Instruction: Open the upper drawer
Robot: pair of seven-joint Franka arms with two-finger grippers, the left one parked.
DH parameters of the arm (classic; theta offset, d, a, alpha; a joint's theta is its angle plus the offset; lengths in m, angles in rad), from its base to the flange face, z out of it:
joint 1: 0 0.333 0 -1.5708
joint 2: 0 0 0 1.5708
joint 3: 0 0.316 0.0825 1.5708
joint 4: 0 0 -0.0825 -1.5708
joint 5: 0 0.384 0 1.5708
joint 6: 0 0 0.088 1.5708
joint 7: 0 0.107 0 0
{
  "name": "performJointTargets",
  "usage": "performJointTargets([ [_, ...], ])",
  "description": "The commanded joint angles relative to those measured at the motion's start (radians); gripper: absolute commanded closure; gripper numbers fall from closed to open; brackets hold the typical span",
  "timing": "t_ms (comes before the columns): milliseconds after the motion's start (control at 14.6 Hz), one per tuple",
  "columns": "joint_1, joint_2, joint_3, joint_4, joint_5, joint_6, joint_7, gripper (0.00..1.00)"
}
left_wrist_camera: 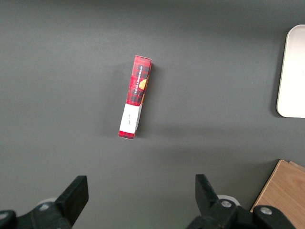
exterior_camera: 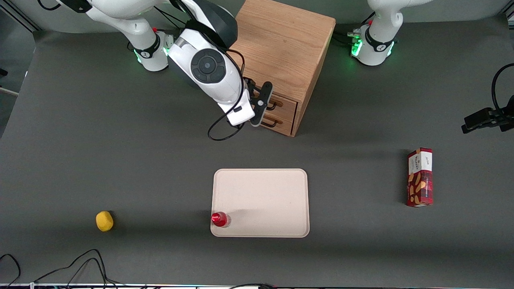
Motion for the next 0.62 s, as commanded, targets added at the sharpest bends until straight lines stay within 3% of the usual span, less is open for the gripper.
performJointTargets([
  [0,0.007,-0.004,-0.004,-0.026,-0.012,0.029,-0.029,0.00],
  [548,0.007,0.015,-0.005,-0.059,-0.035,0.092,-0.032,0.00],
])
